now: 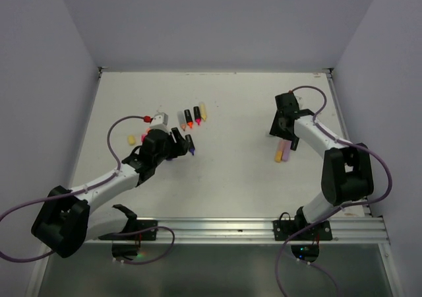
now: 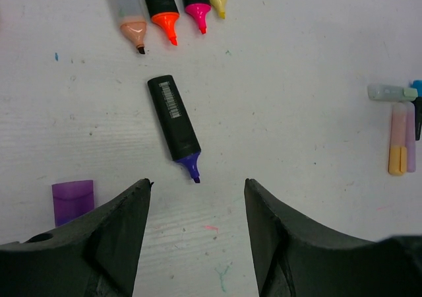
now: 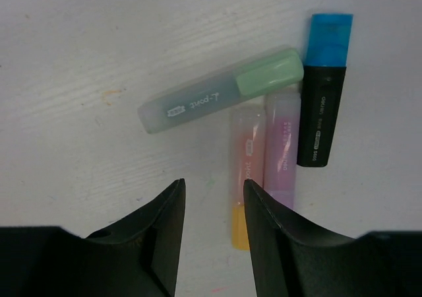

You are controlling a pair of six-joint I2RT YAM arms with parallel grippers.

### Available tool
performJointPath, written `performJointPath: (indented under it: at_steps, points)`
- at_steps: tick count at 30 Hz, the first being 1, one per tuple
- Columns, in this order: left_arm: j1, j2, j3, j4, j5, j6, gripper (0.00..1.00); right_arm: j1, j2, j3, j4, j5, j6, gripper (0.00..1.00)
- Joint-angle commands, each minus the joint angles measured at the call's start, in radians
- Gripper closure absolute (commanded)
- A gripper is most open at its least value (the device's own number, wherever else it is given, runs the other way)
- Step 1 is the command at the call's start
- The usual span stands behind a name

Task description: Open the pen caps

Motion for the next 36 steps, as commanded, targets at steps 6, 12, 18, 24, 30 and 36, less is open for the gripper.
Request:
performJointPath:
  at_steps: [6, 12, 18, 24, 30, 36]
  points:
    - [-0.026, 0.011, 0.049, 0.068, 0.017, 0.028, 0.38, -0.029, 0.005, -0.053, 0.028, -0.01, -0.015, 0.58]
    - [-0.026, 0.011, 0.043, 0.067, 0.015, 0.027, 0.38, -0.036, 0.043, -0.07, 0.053, 0.003, -0.022, 0.58]
    - [-0.026, 0.015, 0.039, 0.07, 0.011, 0.028, 0.37, -0.042, 0.046, -0.091, 0.077, 0.023, -0.039, 0.55]
    - [-0.026, 0.015, 0.039, 0.07, 0.011, 0.025, 0.37, -0.049, 0.071, -0.108, 0.105, -0.003, -0.039, 0.55]
    - [-0.027, 0.008, 0.035, 0.061, 0.012, 0.025, 0.37, -0.058, 0.1, -0.122, 0.128, -0.019, -0.035, 0.55]
    - [-0.027, 0.0, 0.032, 0.056, 0.011, 0.024, 0.37, -0.059, 0.118, -0.139, 0.158, -0.052, -0.029, 0.6]
